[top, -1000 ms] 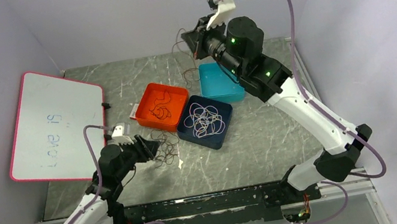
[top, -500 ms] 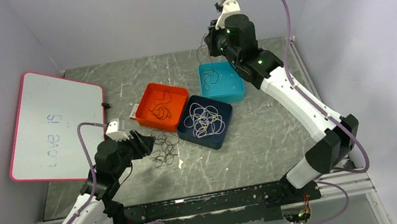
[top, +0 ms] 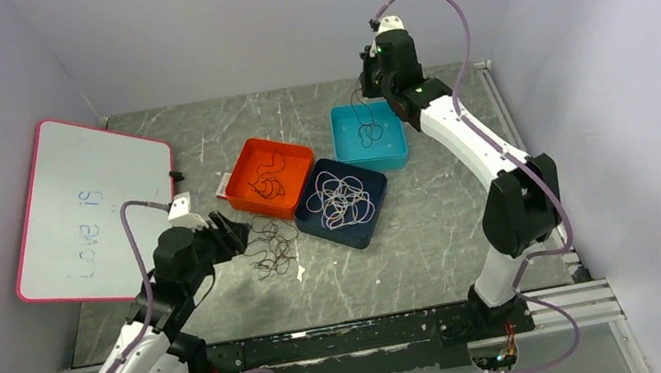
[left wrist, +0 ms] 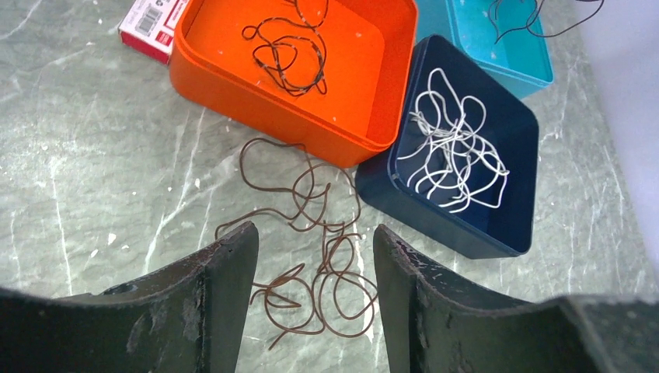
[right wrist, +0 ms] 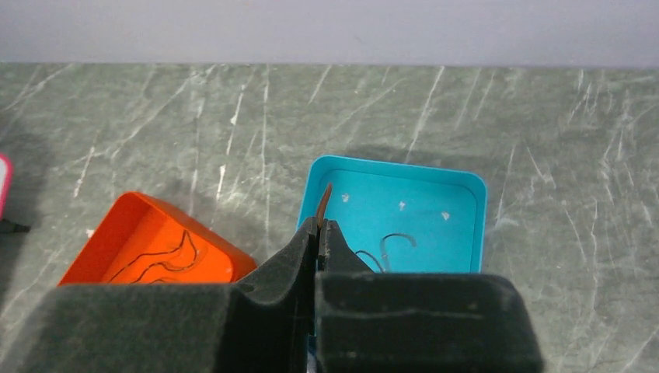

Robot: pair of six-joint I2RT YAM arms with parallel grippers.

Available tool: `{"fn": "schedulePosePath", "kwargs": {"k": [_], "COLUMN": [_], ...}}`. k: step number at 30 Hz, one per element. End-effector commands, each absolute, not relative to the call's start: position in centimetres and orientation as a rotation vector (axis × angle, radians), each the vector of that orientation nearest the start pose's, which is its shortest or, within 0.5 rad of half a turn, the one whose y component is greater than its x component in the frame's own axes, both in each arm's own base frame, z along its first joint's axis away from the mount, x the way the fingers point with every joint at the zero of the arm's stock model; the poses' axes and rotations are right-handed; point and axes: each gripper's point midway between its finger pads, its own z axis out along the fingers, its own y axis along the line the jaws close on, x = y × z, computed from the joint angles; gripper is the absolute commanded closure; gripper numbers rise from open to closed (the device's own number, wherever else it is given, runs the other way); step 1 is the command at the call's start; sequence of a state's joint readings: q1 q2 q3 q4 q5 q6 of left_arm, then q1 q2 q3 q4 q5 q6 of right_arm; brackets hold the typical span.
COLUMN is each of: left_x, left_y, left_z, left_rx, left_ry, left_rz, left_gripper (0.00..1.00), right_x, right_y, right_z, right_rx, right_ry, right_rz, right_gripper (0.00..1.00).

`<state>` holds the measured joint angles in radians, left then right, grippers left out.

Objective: Untangle the cables

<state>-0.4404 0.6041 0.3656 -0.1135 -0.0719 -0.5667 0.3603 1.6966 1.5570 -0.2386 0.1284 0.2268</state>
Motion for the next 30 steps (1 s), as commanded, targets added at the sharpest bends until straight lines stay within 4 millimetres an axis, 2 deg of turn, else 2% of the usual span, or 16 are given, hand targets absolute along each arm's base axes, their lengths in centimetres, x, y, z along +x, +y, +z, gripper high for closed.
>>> {"fn": "schedulePosePath", "kwargs": {"k": [1, 5, 11, 17, 20, 22, 27, 28, 30], "left_x": [24.8, 24.8, 25.0, 24.9, 25.0, 25.1, 25.3, 25.4, 25.5], "left_y": [-12.3, -12.4, -12.6, -13.1, -13.2, -13.2, -13.5, -13.6, -13.6], "left_z": [14.6, 14.6, 14.1, 13.8, 13.8, 13.9, 13.6, 13.5, 13.4], "left_rx": [-0.203, -0.202, -0.201, -0.179, -0.179, -0.181, -0.178, -0.176, -0.177], "left_ry": [1.979, 1.977, 2.002, 2.028, 2.026, 2.023, 2.036, 2.04, 2.043], "left_rz": [-0.576, -0.581, -0.577, -0.597, -0.596, -0.596, -0.606, -0.605, -0.604], "left_gripper": [0.39, 0.39, 0.37, 0.38, 0.37, 0.37, 0.37, 0.37, 0.37], "right_x": [51.4, 52.7, 53.5, 54.3, 54.5, 54.5, 54.3, 54.2, 53.6], "right_y": [16.4, 16.0, 16.0, 15.1, 14.6, 14.4, 13.3, 13.0, 12.7], "right_z": [26.0, 22.5, 15.9, 10.9, 10.5, 11.2, 13.6, 15.0, 16.4], "right_rx": [-0.021, -0.022, -0.046, -0.053, -0.049, -0.042, -0.019, -0.009, -0.005], "right_ry": [1.942, 2.008, 2.133, 2.243, 2.257, 2.243, 2.202, 2.178, 2.156], "right_rz": [0.267, 0.24, 0.198, 0.12, 0.082, 0.073, 0.015, 0.007, 0.003], "right_gripper": [1.0, 1.0, 0.99, 0.87, 0.71, 0.63, 0.53, 0.52, 0.51]}}
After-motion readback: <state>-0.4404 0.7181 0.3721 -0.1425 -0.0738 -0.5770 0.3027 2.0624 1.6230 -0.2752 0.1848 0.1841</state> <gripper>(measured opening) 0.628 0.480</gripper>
